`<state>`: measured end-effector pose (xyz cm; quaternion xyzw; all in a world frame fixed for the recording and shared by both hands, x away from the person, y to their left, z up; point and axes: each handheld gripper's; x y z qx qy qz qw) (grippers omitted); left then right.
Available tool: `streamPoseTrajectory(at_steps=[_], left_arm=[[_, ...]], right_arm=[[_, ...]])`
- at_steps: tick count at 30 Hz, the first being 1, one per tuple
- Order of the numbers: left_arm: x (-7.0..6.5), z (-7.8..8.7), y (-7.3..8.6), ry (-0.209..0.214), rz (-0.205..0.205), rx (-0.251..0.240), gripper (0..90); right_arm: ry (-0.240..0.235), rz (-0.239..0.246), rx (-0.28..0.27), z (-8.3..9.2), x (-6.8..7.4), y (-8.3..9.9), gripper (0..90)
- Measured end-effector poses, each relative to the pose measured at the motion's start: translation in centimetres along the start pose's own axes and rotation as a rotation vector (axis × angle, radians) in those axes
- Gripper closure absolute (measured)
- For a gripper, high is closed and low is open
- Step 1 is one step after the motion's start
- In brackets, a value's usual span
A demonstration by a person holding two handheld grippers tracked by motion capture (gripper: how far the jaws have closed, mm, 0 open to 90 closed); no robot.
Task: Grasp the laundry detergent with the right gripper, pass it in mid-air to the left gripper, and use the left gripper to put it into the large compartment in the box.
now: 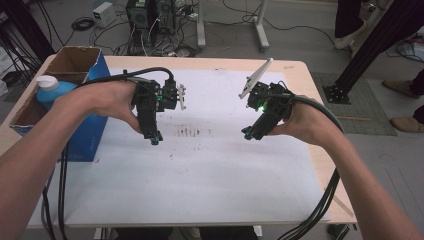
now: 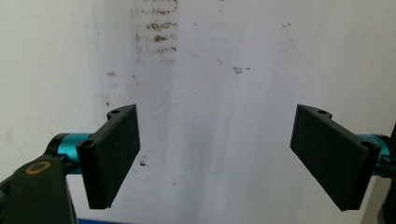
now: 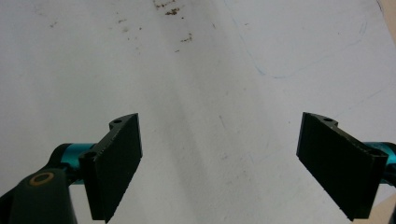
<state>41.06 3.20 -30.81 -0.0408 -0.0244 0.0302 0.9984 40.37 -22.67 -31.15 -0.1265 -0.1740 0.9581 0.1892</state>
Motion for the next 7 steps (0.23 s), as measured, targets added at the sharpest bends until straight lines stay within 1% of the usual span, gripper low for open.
streamPoseTrajectory(at_steps=[2, 5, 7], left_arm=[[-0.02, 0.16, 0.08, -0.001, -0.001, -0.006, 15.9], [-0.09, 0.43, 0.25, -0.006, 0.011, -0.021, 15.9], [-0.11, 0.59, 0.31, -0.005, 0.01, -0.018, 15.9]], right_arm=[[0.001, 0.003, 0.003, -0.01, 0.07, -0.05, 13.6], [0.002, 0.007, 0.002, 0.02, 0.26, -0.17, 13.6], [0.006, 0.003, -0.003, 0.1, 0.37, -0.25, 13.6]])
Point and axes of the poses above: each handheld gripper's, and its own axes: z roughly backward along the jaws, y roughly out of its underside, x roughly to its left, and after that the axes turned 2 degrees about -z, right-handed
